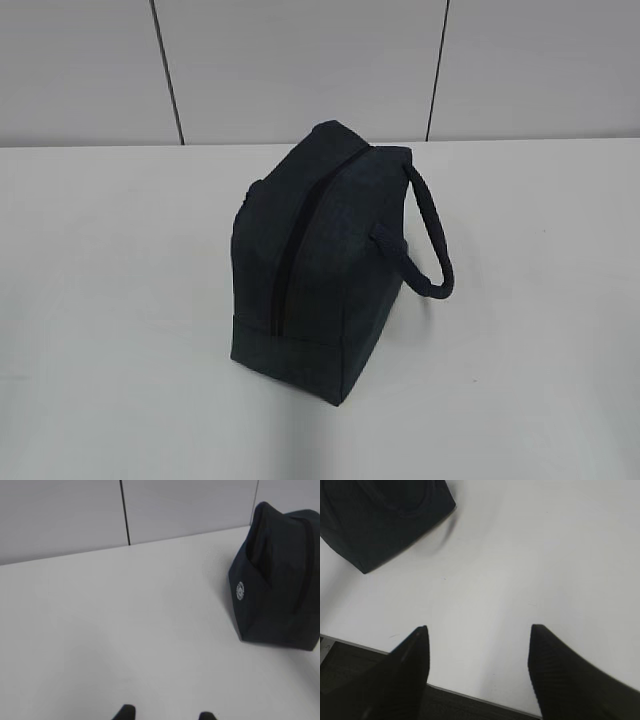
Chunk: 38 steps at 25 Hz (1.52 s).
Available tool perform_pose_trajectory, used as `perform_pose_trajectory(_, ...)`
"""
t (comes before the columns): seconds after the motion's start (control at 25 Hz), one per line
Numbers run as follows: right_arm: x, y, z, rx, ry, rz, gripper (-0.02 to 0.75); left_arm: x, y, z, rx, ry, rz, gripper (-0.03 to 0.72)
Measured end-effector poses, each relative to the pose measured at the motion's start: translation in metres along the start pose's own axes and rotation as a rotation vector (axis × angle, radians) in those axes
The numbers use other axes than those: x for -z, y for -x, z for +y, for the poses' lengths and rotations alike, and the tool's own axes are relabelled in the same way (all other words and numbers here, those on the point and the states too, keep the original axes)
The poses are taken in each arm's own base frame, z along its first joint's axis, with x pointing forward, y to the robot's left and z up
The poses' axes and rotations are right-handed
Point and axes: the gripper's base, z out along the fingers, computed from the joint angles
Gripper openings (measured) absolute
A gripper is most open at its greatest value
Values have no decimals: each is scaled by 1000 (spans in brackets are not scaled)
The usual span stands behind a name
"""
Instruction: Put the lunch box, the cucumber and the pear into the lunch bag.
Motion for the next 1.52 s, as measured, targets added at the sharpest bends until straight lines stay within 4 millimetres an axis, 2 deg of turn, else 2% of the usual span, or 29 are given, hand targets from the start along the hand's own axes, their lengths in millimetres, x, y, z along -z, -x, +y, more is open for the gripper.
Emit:
perform_pose_trajectory(0.36,1,0,1,-86,-152,5,480,3,-2,-2,59,109,-13,238)
perform_pose_trajectory(1.52,1,0,1,-87,-153,5,479,3,-2,-2,60,111,-13,239)
